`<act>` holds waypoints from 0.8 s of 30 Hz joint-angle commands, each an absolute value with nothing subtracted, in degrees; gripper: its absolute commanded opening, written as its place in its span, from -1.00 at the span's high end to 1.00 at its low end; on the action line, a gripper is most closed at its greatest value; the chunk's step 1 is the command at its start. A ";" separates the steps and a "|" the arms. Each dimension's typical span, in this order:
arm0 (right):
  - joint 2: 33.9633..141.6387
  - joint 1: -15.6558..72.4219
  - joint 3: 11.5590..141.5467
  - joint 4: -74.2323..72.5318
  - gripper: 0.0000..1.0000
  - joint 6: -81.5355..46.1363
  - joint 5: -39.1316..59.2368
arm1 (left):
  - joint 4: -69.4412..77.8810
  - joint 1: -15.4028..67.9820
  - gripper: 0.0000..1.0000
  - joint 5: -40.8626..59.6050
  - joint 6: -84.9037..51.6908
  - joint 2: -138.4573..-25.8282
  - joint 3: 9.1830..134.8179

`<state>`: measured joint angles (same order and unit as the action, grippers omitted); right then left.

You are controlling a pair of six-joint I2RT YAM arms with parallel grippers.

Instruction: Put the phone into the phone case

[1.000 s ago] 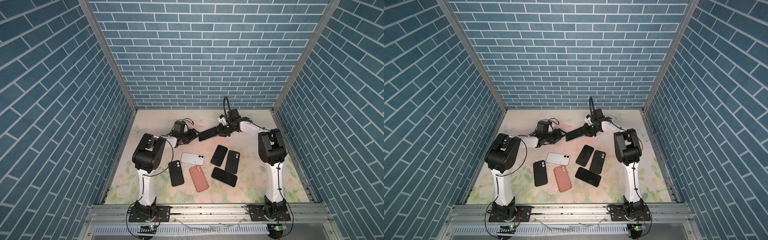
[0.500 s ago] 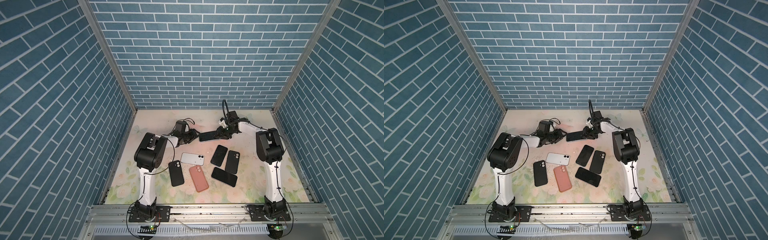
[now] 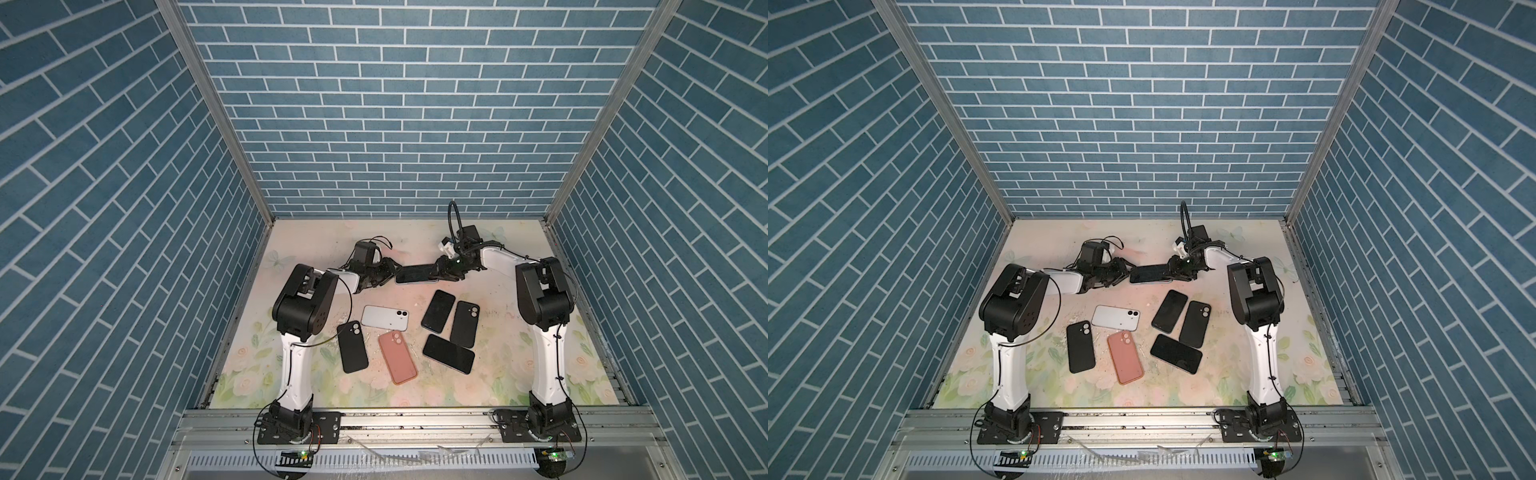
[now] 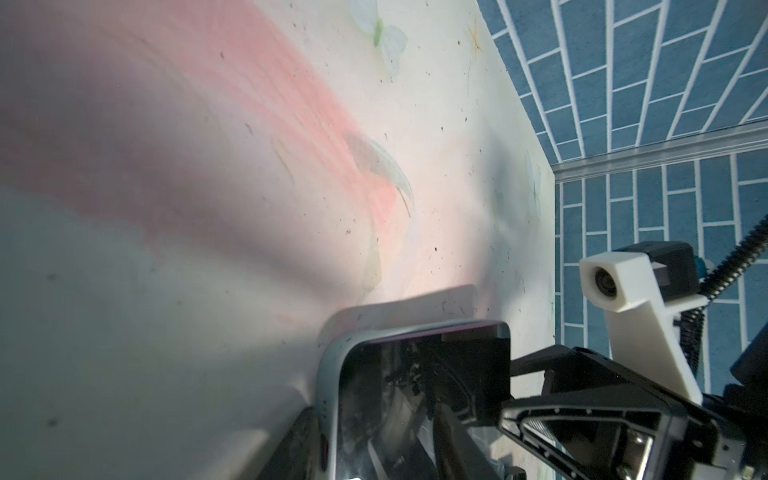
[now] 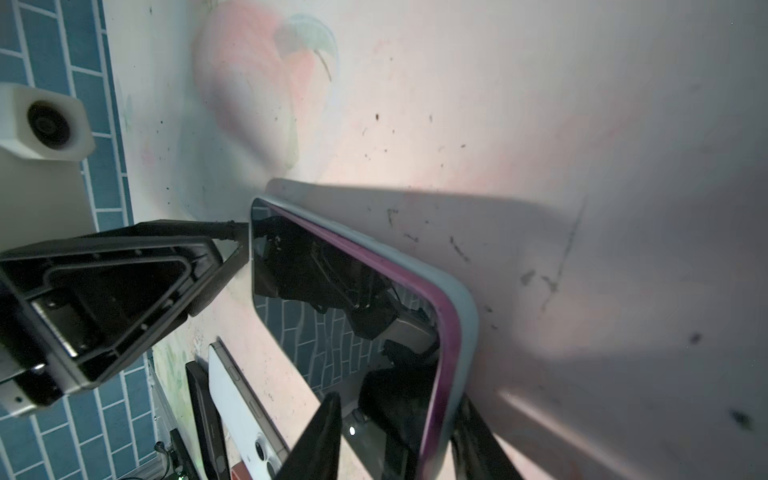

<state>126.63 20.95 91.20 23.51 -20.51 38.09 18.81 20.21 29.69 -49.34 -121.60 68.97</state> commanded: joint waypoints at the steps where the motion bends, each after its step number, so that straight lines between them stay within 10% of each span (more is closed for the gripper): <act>1: 123.56 21.18 90.08 19.75 0.18 -19.32 44.35 | 16.73 20.60 0.06 29.63 -49.71 -124.23 68.96; 24: 116.51 18.80 79.52 -1.01 0.44 -31.90 54.31 | 17.99 20.52 0.09 30.08 -51.07 -124.36 68.10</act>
<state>117.10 18.52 79.85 0.78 -31.24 52.10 20.38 20.16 30.02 -51.03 -122.02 68.64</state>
